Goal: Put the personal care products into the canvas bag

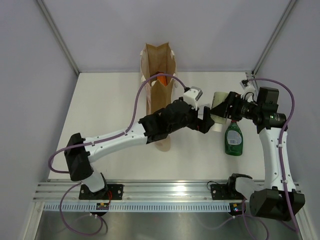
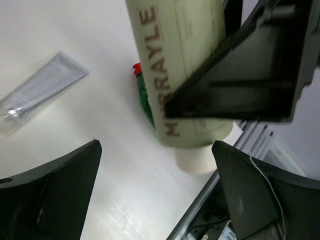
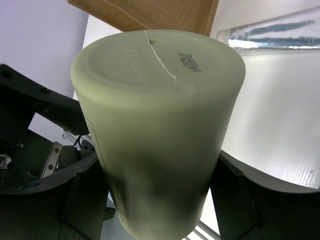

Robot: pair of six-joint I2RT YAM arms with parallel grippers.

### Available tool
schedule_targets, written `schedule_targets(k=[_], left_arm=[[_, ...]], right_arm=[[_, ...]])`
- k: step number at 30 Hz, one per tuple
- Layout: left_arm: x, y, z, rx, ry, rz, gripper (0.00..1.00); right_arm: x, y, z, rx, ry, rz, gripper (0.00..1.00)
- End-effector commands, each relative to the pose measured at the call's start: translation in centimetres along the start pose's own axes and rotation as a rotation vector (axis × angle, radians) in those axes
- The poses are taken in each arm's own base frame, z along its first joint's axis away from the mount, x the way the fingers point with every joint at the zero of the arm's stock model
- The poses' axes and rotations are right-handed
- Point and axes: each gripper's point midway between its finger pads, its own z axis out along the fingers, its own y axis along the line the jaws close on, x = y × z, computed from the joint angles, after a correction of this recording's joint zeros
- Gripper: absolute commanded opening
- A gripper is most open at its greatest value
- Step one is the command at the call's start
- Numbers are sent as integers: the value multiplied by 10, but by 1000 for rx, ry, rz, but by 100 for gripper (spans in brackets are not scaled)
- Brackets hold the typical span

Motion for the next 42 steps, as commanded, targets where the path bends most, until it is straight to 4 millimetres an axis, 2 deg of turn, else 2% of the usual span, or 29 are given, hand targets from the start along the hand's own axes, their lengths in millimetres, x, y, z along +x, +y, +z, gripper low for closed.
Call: schedule_targets(k=[1,2,3,4,5,6,7,9,10,11,12,13,14,15,16,17,18,19,20,21,22,23,24,28,30,31,33,35,42], left_arm=[[-39,5,-44,-34,-123,94,99],[-37,13,-51,-65,-112,117,99],[-36,23,-59,-102,-109,156,99],[-45,23,-75,-108,-127,171,99],[-40,31,-84,-138,-94,197,99],[-39,43,-93,-184,-92,225,99],[-46,46,-109,-202,-110,236,99],[-43,67,-129,-284,-100,280,99],[-35,77,-136,-311,-85,295,99],[-39,81,-154,-323,-102,300,99],[-39,88,-163,-354,-112,308,99],[-29,99,-169,-381,-98,316,99],[-24,105,-176,-397,-95,314,99],[-29,110,-193,-410,-133,298,99],[-24,114,-199,-414,-141,274,99],[-7,124,-201,-429,-119,271,99],[-8,126,-215,-420,-158,230,99],[-3,130,-220,-424,-162,215,99],[3,134,-224,-427,-161,201,99],[10,141,-231,-441,-173,174,99],[12,144,-235,-450,-175,163,99],[17,148,-240,-462,-169,154,99],[19,150,-242,-471,-172,132,99],[28,156,-254,-472,-186,72,99],[36,160,-254,-478,-178,54,99],[38,160,-255,-474,-178,51,99],[40,163,-256,-480,-176,52,99],[43,166,-257,-491,-169,55,99],[57,166,-249,-454,-153,65,99]], right_arm=[[-52,40,-13,-99,-139,-211,0],[-58,36,-9,-93,-134,-223,0],[-68,43,-10,-110,-144,-251,0],[-74,38,-1,-110,-127,-237,0],[-79,38,3,-110,-121,-248,0],[-91,46,2,-96,-134,-280,0],[-90,48,18,-104,-96,-297,0],[-107,59,26,-75,-121,-347,0],[-102,69,48,-99,-76,-371,0],[-104,75,57,-99,-70,-393,0],[-120,87,58,-72,-105,-429,0],[-116,88,85,-70,-55,-434,0],[-121,91,94,-60,-52,-444,0],[-142,104,93,-40,-101,-471,0],[-144,93,120,-18,-70,-443,0],[-148,102,131,-27,-74,-447,0],[-171,121,128,-42,-142,-470,0],[-178,126,137,-51,-151,-464,0],[-179,117,166,-49,-123,-420,0],[-199,146,159,-95,-194,-440,0],[-198,137,188,-91,-172,-397,0],[-206,141,194,-88,-205,-395,0],[-218,161,196,-124,-273,-416,0],[-230,167,240,-122,-391,-394,0],[-242,168,252,-94,-480,-394,0],[-235,161,273,-80,-469,-390,0],[-238,163,281,-63,-500,-401,0],[-223,150,303,-33,-463,-411,0],[-178,95,339,117,-345,-480,3]])
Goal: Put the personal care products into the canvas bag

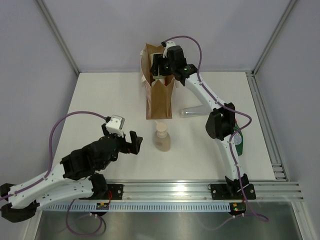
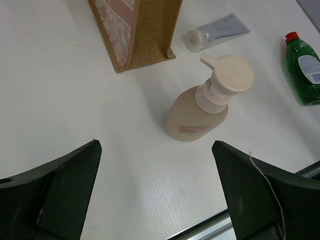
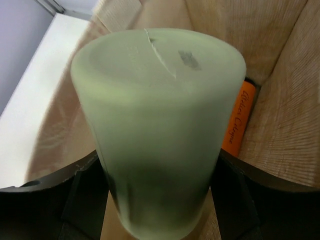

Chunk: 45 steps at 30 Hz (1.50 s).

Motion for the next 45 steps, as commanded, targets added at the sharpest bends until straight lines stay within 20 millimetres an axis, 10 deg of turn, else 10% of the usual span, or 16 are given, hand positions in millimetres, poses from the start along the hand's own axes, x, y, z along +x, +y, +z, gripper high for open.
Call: schedule_targets(k=[1,4,11,12,16,26,33,39,45], left_arm=[[-3,-6,4,29,-46,-50,99],[7,-13,10,59,-35,-62,99],[29,-33,19,145,22,-70,99],[31,-35,20,158,27,-69,99],[50,-46,23,229,67,-56,99],[75,-66,29,339,109,-34,99],[77,-65,54,270,55,-66,99],[73,-67,80,198,-57,-287,99],[84,-90,103,170,-93,-254,99]], right_arm=[[-63,1,-19,30,-212,-69,5],[-40,-2,-15,18,-141,-91,11],[1,6,-13,-67,6,-131,63],[0,9,-17,-82,10,-141,81],[-9,22,-33,-136,4,-170,99],[-46,70,-118,-358,-24,-323,99],[-68,91,-231,-496,-61,-491,100],[-27,55,-309,-430,-57,-519,99],[63,0,-351,-330,8,-458,99]])
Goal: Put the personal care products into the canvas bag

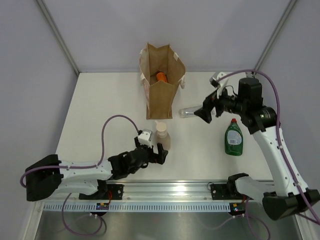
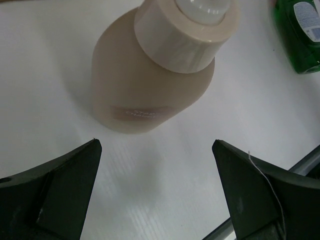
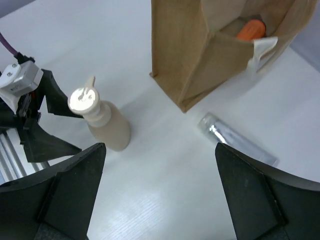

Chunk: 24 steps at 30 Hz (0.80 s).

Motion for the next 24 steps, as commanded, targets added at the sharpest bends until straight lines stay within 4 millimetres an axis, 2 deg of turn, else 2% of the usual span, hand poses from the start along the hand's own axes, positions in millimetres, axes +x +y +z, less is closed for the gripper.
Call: schedule_targets(k=[1,2,3,4,5,6,7,8,9,10,12,14,15,16,22,24], left_arm=[[-46,-33,15,20,-204,-94,99],[-54,-35,20,-14,-232,-92,99],[-40,-33,29,-59,-207,-63,99],[-38,-29,33,-107,-212,-62,99],[-53,-31,38,-170,-262,-103,99],[-31,-15,46,-270,-207,-45,99],[-34,-8,49,-344,-240,-107,99],[-36,-6,52,-405,-232,-88,99],[-25,-1,59,-451,-218,-65,99],[-26,3,62,-488,-242,-75,99],[-28,-1,69,-515,-248,-56,99],[-18,10,72,-584,-222,1,99],[-23,6,74,-594,-229,-5,99],[-18,10,76,-617,-229,-6,99],[-15,20,84,-627,-197,23,99],[-19,22,94,-611,-196,-8,99]], right_arm=[[58,8,-10,-7,56,16,99],[67,8,-14,3,58,21,100],[69,15,-22,14,34,-1,99],[86,16,-19,21,41,10,99],[90,18,-21,28,30,6,100],[88,22,-28,43,3,-11,99],[97,24,-27,47,3,-6,99],[95,28,-32,52,-17,-16,99],[101,30,-32,51,-14,-7,99],[102,31,-33,55,-25,-10,99],[107,35,-36,48,-42,-4,99],[108,37,-39,55,-63,-18,99],[114,39,-38,45,-60,-12,100],[115,40,-39,41,-64,-16,99],[105,39,-44,33,-101,-1,99],[104,40,-45,23,-101,1,100]])
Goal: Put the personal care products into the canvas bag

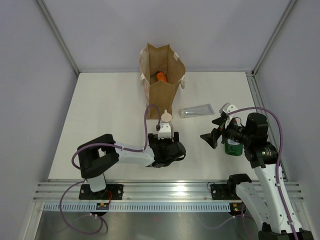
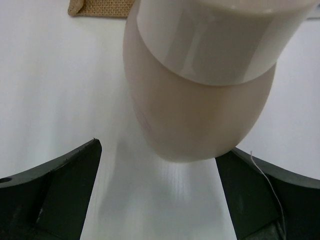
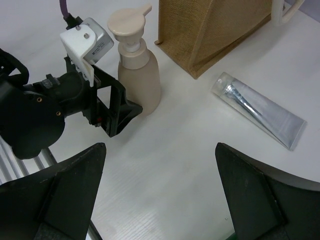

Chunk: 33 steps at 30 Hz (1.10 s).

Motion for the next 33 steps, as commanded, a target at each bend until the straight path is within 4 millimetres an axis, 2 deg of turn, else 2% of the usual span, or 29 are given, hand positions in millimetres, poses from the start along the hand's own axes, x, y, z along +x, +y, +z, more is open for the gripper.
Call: schedule_targets(k=[1,2,4,5,9,12,15,19,25,33], left_arm=[[-21,-1,17,-19,-55,-44,99],[-27,-8,23,2,-65,-74,99],[-26,-15,27,37,-51,-18,99],[-31,-20,31,49,-58,-30,99],[-30,-26,39,77,-25,11,99],[-31,-23,45,99,-4,15,99],[-42,-31,42,176,-40,-4,99],[-50,-34,46,178,-64,39,99],[-60,-33,55,134,-72,43,99],[-66,-27,53,118,-80,0,99]], right_arm=[[-16,3,-1,-34,-52,-24,99],[-15,2,-1,-33,-50,-27,99],[-15,5,-2,-46,-48,-32,100],[-15,4,-3,-45,-48,-31,99],[-15,4,-5,-41,-53,-35,99],[-16,3,-5,-38,-53,-36,99],[-16,3,-6,-38,-53,-35,99],[-16,2,-6,-36,-54,-34,100],[-16,2,-7,-34,-54,-31,99],[-16,2,-6,-35,-50,-30,99]])
